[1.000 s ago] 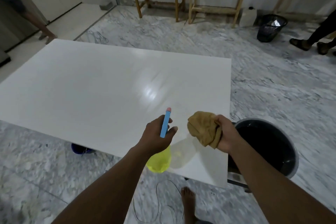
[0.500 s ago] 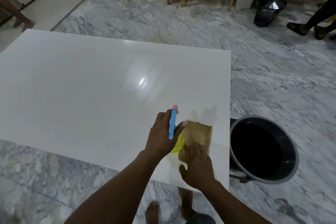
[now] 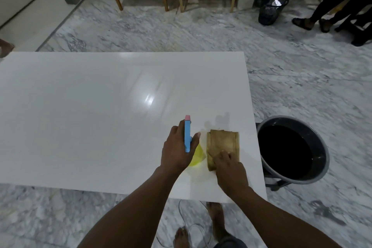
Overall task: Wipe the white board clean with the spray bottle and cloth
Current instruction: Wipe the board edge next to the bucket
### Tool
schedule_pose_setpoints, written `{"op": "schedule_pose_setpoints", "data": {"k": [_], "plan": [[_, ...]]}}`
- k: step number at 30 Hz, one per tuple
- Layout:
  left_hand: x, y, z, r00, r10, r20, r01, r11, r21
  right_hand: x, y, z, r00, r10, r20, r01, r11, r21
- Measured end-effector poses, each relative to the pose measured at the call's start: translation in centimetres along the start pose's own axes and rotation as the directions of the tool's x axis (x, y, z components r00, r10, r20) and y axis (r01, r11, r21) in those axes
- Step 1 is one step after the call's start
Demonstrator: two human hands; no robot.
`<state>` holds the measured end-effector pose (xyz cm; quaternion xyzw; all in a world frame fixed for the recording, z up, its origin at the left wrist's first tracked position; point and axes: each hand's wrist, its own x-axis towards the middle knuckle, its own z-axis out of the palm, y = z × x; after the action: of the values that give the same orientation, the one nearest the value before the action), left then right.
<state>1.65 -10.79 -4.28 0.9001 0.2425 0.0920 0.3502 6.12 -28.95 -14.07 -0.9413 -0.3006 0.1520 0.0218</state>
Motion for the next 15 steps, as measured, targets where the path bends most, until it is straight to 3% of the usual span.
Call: {"op": "schedule_pose_setpoints", "data": {"k": [4,15], "plan": [[-0.4,-0.7,-0.2,0.996,-0.021,0.089,0.027,0.998,-0.057,0.1,-0.5,-0.6,0.999,0.024,-0.044,-0.022,0.999,0.039],[0.1,-1.5,0.4,0.991,-0.051,0.124,0.057,0.997,-0.042,-1.9,-2.3,0.9,0.993,-0.050,-0.107,0.064,0.989,0.132]]}}
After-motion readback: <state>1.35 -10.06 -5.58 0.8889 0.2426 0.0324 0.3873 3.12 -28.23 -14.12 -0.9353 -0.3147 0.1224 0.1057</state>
